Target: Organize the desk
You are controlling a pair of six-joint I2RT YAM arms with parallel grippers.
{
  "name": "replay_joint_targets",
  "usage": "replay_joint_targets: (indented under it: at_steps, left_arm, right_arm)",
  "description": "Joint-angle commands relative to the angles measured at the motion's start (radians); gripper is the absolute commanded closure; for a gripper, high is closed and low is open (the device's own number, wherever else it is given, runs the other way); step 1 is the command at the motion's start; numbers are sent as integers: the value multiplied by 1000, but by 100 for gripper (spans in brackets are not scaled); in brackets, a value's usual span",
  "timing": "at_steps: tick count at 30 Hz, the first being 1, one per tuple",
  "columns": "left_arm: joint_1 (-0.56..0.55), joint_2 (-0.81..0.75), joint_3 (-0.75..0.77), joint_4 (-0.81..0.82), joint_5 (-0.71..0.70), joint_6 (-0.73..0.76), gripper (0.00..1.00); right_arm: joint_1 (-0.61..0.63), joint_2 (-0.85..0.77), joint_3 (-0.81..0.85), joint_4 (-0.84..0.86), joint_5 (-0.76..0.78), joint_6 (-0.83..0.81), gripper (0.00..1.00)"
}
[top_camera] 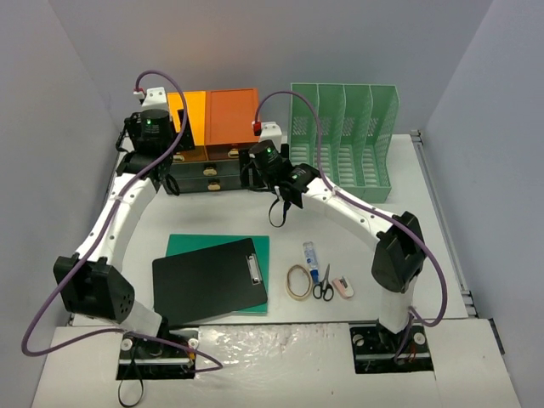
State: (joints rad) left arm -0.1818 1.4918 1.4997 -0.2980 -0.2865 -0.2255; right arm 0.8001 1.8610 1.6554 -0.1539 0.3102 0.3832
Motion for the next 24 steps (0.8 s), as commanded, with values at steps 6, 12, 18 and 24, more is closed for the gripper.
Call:
replay_joint_targets:
  at_steps: [6,12,18,24]
  left_arm:
    - [94,103,107,103,254,-28,3]
    - [153,141,118,132,359,-17,3]
    - [159,204,211,76,379,27,3]
    - [144,259,266,-10,389,74,3]
  right_arm:
    - [5,-21,-5,35,-72,-27,24]
    - [5,7,24,36,-73,-29,24]
    - [8,65,84,43,-75,-17,24]
    - [10,107,144,107,-18,-10,25]
